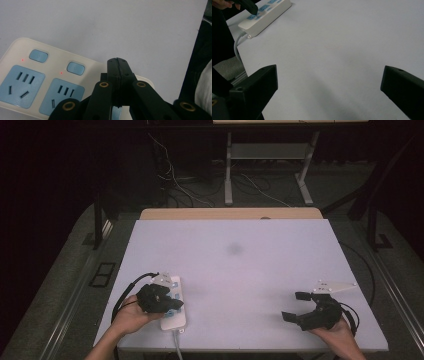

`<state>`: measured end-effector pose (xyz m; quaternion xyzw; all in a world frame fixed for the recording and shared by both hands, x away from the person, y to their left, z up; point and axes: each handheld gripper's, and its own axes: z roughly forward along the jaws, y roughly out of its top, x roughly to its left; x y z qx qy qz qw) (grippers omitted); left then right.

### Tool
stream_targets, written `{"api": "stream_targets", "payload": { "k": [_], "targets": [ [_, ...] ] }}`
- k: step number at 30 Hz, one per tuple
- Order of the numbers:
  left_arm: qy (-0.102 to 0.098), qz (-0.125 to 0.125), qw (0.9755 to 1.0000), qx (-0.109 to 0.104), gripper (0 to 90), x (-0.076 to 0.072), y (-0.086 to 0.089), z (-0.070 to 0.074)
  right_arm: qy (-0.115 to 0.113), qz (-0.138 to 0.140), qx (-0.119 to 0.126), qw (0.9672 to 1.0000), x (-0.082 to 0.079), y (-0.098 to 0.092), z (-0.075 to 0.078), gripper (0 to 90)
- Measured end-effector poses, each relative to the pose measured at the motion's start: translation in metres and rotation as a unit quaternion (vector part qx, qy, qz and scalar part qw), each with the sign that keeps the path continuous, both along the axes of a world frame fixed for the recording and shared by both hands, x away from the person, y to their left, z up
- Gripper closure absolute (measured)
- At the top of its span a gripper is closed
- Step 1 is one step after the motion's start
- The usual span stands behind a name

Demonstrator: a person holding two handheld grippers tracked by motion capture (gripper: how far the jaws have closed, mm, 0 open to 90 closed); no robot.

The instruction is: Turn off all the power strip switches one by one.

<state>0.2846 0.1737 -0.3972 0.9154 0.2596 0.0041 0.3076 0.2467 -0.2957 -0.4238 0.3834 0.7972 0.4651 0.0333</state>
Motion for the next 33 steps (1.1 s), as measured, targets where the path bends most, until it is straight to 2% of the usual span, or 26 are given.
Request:
{"api": "stream_targets", "payload": {
  "k": [6,11,16,20,27,31,33],
  "targets": [
    [0.005,-0.001,1.0,0.0,89.2,0.0,0.002,-0.007,-0.002,0.001,-0.005,1.0,0.0,0.001,0.0,0.9],
    [0.008,-0.004,1.0,-0.003,89.4,0.002,0.003,-0.007,-0.012,-0.007,0.001,0.9999,0.0,-0.001,0.002,0.9],
    [0.011,-0.008,0.9999,-0.005,89.5,0.003,0.003,-0.008,-0.011,-0.008,0.001,0.9999,-0.001,-0.002,0.002,0.9],
    [0.023,-0.001,0.9997,-0.006,89.6,0.005,0.003,-0.008,-0.012,-0.006,0.0,0.9999,-0.001,-0.001,0.002,0.9],
    [0.033,0.003,0.9995,-0.003,90.0,0.006,0.003,-0.009,-0.013,-0.007,0.001,0.9999,-0.001,-0.002,0.003,0.9],
    [0.038,0.011,0.999,-0.022,90.0,0.006,0.007,-0.011,-0.014,-0.008,0.003,0.9999,-0.001,-0.003,0.004,0.9],
    [0.036,0.014,0.9989,-0.025,89.9,0.005,0.008,-0.012,-0.015,-0.007,0.002,0.9999,-0.002,-0.003,0.004,0.9]
  ]
}}
